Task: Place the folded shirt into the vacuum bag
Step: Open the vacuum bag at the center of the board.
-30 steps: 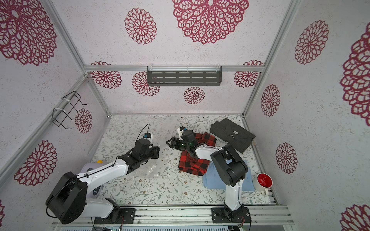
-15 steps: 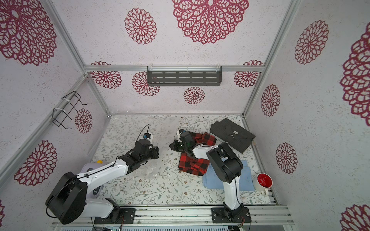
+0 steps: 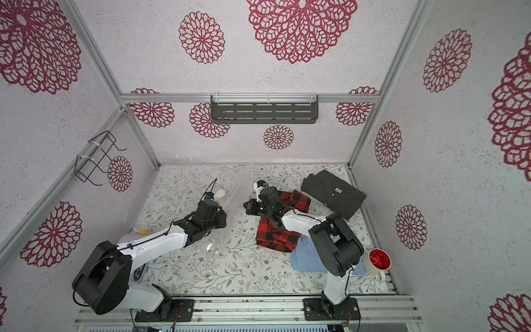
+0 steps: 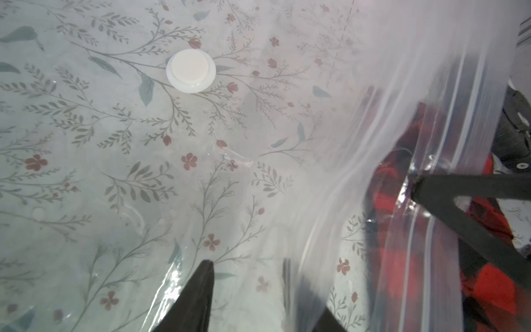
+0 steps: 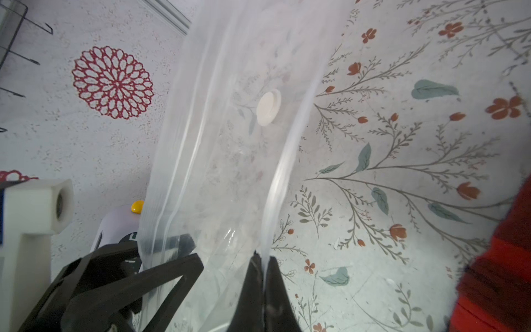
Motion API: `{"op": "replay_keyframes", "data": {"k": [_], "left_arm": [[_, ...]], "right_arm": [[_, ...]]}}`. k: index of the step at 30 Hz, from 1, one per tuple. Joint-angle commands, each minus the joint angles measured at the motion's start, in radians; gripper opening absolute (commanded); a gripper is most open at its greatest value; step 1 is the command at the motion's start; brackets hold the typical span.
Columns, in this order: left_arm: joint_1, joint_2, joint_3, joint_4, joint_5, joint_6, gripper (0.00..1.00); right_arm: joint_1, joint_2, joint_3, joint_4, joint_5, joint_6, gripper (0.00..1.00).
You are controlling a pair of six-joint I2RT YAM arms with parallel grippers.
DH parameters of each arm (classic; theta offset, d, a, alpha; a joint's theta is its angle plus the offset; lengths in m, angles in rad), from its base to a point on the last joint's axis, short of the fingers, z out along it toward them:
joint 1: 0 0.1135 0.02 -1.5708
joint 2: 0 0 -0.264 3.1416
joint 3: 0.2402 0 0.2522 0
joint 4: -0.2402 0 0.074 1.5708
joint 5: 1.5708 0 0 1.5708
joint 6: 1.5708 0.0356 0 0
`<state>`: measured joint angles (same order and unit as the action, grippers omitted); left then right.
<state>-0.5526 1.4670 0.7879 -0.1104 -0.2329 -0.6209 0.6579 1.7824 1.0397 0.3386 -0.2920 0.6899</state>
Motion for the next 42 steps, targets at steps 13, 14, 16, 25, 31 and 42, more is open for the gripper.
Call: {"op": "replay_keyframes", "data": {"k": [13, 14, 16, 25, 31, 42], "left_arm": [[0.025, 0.032, 0.033, 0.016, 0.026, 0.038, 0.59], [0.025, 0.038, 0.040, 0.009, 0.014, 0.042, 0.56], [0.025, 0.046, 0.049, 0.000, -0.007, 0.048, 0.42], [-0.052, -0.041, 0.212, -0.232, -0.417, 0.071, 0.00], [-0.077, -0.018, 0.467, -0.392, -0.669, 0.159, 0.00], [-0.066, 0.044, 0.470, -0.340, -0.598, 0.204, 0.00]], "right_arm": [[0.045, -0.056, -0.028, -0.043, -0.034, -0.132, 0.00], [0.045, -0.057, -0.028, -0.047, -0.029, -0.134, 0.00], [0.042, -0.057, -0.028, -0.057, -0.013, -0.136, 0.00], [-0.051, -0.061, -0.054, -0.138, 0.068, -0.091, 0.00], [-0.120, -0.039, -0.030, -0.158, 0.058, -0.103, 0.00], [-0.134, -0.040, 0.072, -0.261, 0.051, -0.163, 0.32]]}}
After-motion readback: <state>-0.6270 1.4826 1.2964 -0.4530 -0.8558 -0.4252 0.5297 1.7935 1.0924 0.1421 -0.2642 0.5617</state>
